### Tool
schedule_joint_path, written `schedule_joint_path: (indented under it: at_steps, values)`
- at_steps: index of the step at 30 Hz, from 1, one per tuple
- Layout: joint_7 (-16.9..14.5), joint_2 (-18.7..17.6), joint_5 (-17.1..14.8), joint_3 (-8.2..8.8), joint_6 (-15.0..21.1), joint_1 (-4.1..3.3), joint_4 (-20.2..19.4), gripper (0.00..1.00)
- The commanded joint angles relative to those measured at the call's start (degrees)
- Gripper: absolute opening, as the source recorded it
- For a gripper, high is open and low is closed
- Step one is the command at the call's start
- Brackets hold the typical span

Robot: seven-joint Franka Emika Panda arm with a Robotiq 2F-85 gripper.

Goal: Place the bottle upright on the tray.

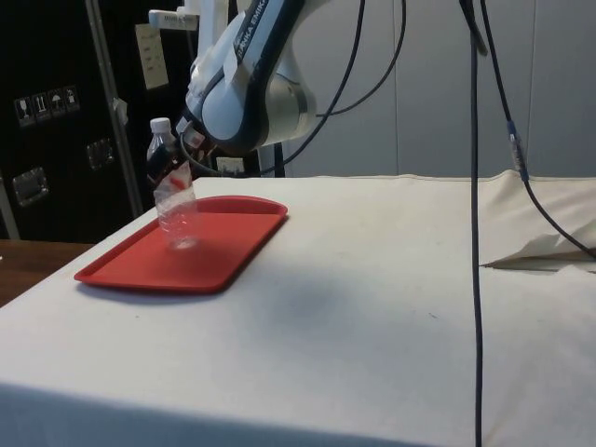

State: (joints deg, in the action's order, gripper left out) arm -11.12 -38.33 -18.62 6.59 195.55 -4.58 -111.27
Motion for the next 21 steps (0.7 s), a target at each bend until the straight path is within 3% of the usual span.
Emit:
schedule_joint_path:
  at_steps: [1,21]
  values:
    - [0.0,0.1,-0.1,-0.06,0.3,-0.06,-0.2,1.00]
    - [-0.1,3.2,0.0,0.00,0.8,-0.11,-4.5,1.00]
